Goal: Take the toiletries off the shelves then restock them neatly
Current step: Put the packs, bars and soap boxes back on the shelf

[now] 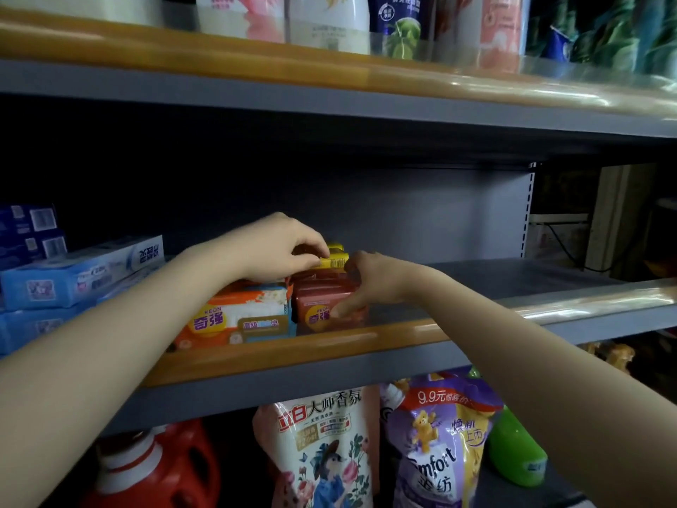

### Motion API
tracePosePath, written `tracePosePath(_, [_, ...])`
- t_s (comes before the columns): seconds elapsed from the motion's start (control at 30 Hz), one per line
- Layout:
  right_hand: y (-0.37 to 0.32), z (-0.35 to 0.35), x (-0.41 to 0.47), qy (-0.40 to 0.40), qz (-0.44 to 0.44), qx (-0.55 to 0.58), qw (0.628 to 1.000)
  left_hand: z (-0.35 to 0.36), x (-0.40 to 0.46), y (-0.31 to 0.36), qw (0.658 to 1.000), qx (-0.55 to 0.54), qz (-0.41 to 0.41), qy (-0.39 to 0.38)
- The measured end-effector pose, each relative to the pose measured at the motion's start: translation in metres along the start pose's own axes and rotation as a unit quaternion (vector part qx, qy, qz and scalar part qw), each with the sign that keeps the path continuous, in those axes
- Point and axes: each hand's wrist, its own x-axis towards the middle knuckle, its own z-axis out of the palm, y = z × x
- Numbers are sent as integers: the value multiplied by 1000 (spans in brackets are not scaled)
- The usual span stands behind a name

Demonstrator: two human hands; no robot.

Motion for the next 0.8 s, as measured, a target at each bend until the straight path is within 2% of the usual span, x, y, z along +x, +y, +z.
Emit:
tracePosePath(0.1, [3, 1, 0, -111, 10, 166, 980, -4, -18, 4, 999, 1, 23, 35])
tracePosePath(0.13, [4, 2, -1, -127, 9, 188, 974, -2, -23, 6, 999, 3, 31, 41])
tracePosePath(0.23, [5, 2, -9, -113, 4, 183, 977, 9, -33, 15, 995, 51, 53, 65])
tracePosePath(0.33, [4, 2, -19, 11, -11, 43, 999, 20, -40, 20, 986, 78, 74, 130])
tracePosePath(0.37, [4, 4, -21, 58, -14, 0, 998, 23, -44, 22, 981, 85, 88, 153])
tracePosePath(0.5, [7, 4, -44, 164, -26, -67, 984, 35, -60, 32, 963, 84, 128, 223])
tracePosePath(0.6, [19, -5, -78, 315, -21, -21, 949, 47, -78, 50, 947, 64, 150, 277])
tracePosePath(0.67, [26, 0, -107, 393, -17, 11, 919, 58, -90, 66, 942, 24, 185, 280])
tracePosePath(0.73, [31, 15, -136, 413, -14, -11, 910, 72, -99, 80, 939, -16, 223, 262])
tracePosePath(0.8, [37, 36, -164, 371, -8, -35, 928, 90, -101, 93, 941, -45, 243, 233])
